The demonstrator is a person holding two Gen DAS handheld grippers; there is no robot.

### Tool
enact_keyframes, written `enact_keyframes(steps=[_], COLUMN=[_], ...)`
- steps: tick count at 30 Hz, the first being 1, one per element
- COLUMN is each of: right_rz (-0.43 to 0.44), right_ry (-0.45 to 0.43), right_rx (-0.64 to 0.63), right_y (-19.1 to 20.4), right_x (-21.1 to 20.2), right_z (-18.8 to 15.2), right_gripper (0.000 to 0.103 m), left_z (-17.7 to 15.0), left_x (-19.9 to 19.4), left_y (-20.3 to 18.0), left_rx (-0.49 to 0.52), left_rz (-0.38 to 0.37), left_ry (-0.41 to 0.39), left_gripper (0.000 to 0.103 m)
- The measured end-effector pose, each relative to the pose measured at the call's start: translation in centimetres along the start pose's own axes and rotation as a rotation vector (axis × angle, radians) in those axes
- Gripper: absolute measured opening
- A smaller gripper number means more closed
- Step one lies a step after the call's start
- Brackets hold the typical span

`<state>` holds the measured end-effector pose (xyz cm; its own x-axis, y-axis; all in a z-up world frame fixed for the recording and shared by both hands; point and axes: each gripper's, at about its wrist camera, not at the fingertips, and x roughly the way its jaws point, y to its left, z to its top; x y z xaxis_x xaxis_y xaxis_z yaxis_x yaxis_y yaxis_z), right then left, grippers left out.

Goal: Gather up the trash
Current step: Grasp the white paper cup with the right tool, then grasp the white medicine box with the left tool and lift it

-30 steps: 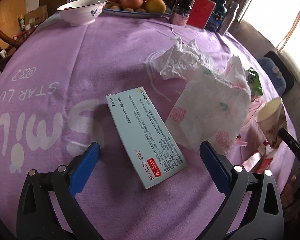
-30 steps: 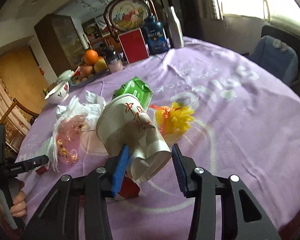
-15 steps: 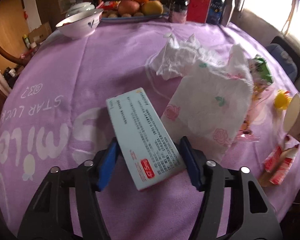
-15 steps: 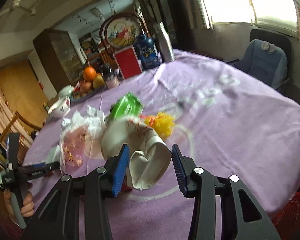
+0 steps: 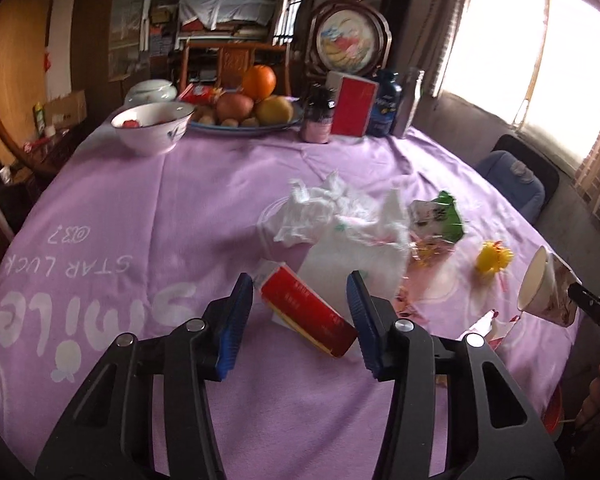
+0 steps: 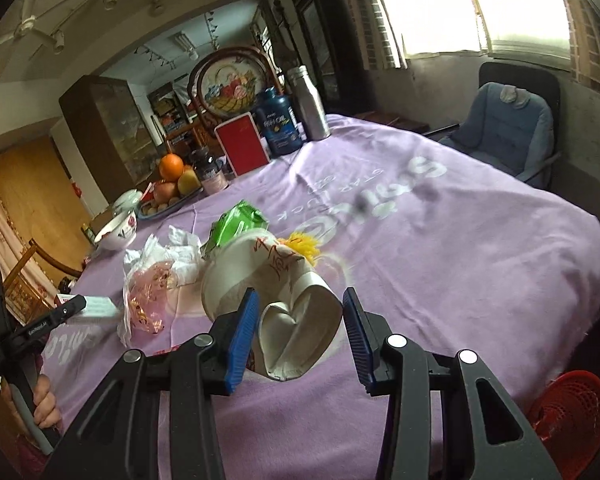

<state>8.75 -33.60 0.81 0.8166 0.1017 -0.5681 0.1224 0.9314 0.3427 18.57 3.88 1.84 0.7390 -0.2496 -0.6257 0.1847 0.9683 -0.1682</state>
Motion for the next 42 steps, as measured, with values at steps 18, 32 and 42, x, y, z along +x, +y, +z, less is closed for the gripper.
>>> enact_keyframes(steps=[18,32,42], right_rz=[0.001,0.028,0.038], right_ry=[-0.035,-0.030,-0.027], right_rx=[0.006,-0.006,0.005], right_y=[-2.1,-1.8,-2.2], right_x=[-2.8,-2.6,-2.5], right_z=[-1.7,-1.8,-1.8], right_gripper=[0.042,0.043,0.043], left_z=[-3.1,-3.8,-3.9], left_x=[1.4,5.7,1.8], left_y=[-6.4,-7.7,-5.5], left_rx=[0.056,0.002,0.043], left_rz=[-0.056,0.107,0.002], left_ry=[0.142,0.288,0.250], left_gripper=[0.064,0.091,0.033])
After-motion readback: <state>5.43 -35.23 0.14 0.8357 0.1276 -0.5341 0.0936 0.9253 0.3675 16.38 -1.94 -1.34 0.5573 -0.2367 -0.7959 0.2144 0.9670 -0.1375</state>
